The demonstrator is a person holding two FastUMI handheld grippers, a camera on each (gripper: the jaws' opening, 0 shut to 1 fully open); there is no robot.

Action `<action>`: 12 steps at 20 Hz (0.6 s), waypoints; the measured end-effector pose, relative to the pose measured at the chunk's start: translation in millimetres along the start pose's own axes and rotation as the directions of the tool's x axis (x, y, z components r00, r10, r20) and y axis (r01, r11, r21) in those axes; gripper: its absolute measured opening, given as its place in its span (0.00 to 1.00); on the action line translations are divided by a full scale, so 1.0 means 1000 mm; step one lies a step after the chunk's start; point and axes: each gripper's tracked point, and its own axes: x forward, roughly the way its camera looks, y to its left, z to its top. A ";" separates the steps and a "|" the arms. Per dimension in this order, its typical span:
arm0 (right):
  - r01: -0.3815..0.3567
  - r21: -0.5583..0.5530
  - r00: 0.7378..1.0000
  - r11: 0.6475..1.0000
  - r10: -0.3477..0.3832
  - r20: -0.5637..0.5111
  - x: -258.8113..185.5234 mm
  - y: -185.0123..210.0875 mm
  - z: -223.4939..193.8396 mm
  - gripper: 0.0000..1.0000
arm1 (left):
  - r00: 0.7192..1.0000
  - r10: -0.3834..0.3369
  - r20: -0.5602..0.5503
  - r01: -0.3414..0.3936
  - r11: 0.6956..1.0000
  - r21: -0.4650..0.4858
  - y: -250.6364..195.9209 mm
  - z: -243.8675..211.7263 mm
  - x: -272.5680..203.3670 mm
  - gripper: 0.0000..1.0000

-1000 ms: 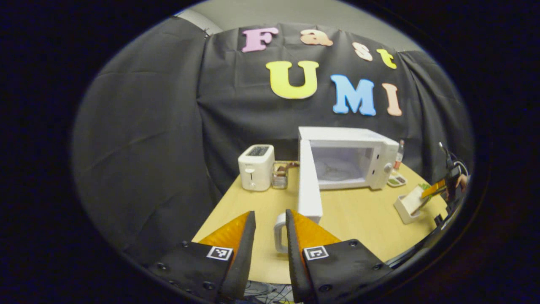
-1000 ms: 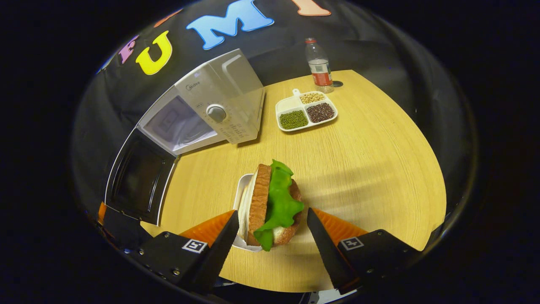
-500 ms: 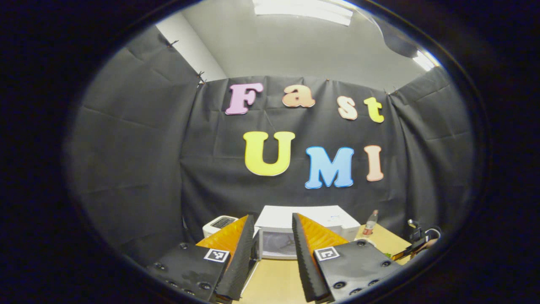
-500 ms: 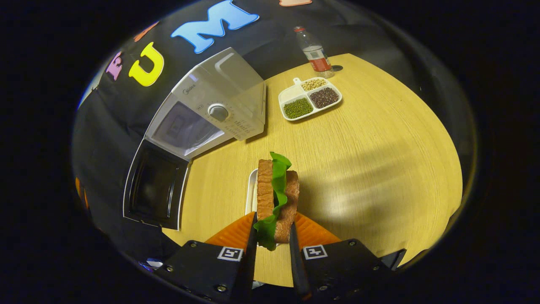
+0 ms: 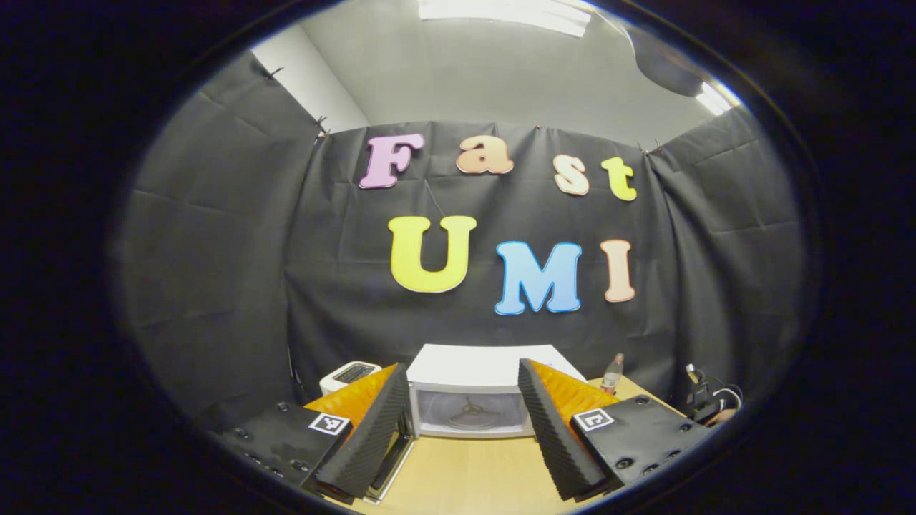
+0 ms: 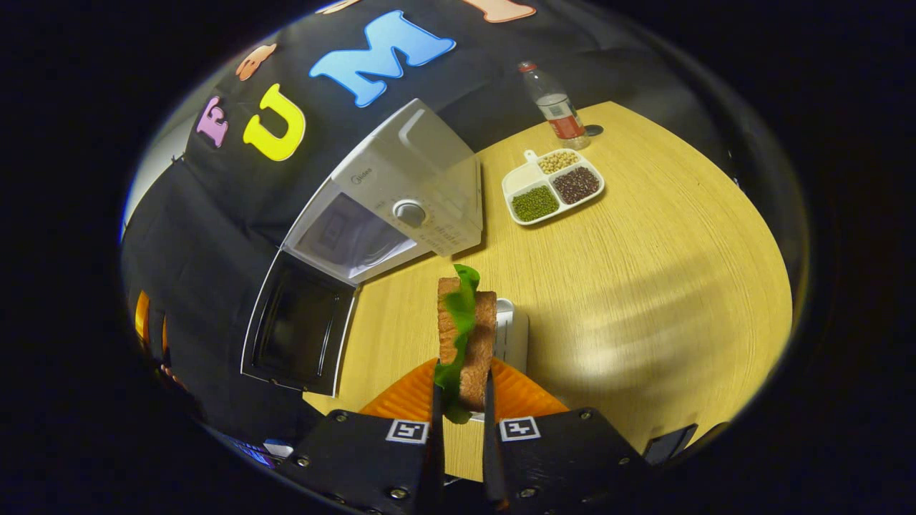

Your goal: Open the microwave oven with the left hand, put the food in, and close the microwave oven.

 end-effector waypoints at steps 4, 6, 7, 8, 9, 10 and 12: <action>-0.041 0.125 0.998 0.991 0.037 0.041 0.000 0.019 -0.001 0.21 | 0.997 -0.071 0.034 0.071 0.997 -0.011 0.008 0.013 0.013 1.00; -0.058 0.138 0.996 0.989 0.047 0.082 -0.006 0.037 0.001 0.21 | 0.995 -0.092 0.048 0.092 0.996 0.005 0.025 0.018 0.020 1.00; -0.083 0.151 0.992 0.985 0.067 0.105 -0.009 0.050 0.002 0.21 | 0.994 -0.102 0.050 0.102 0.995 0.003 0.033 0.021 0.024 0.95; -0.112 0.173 0.987 0.978 0.090 0.133 -0.010 0.065 0.006 0.22 | 0.991 -0.119 0.052 0.120 0.993 -0.005 0.038 0.022 0.025 1.00; -0.147 0.194 0.980 0.970 0.115 0.164 -0.011 0.081 0.009 0.21 | 0.990 -0.130 0.058 0.131 0.991 -0.015 0.045 0.024 0.026 0.98; -0.185 0.210 0.970 0.960 0.144 0.195 -0.012 0.098 0.014 0.22 | 0.988 -0.141 0.065 0.143 0.989 -0.023 0.054 0.025 0.028 0.97; -0.260 0.231 0.948 0.938 0.202 0.247 -0.011 0.131 0.022 0.22 | 0.985 -0.155 0.074 0.158 0.987 -0.033 0.073 0.025 0.032 0.95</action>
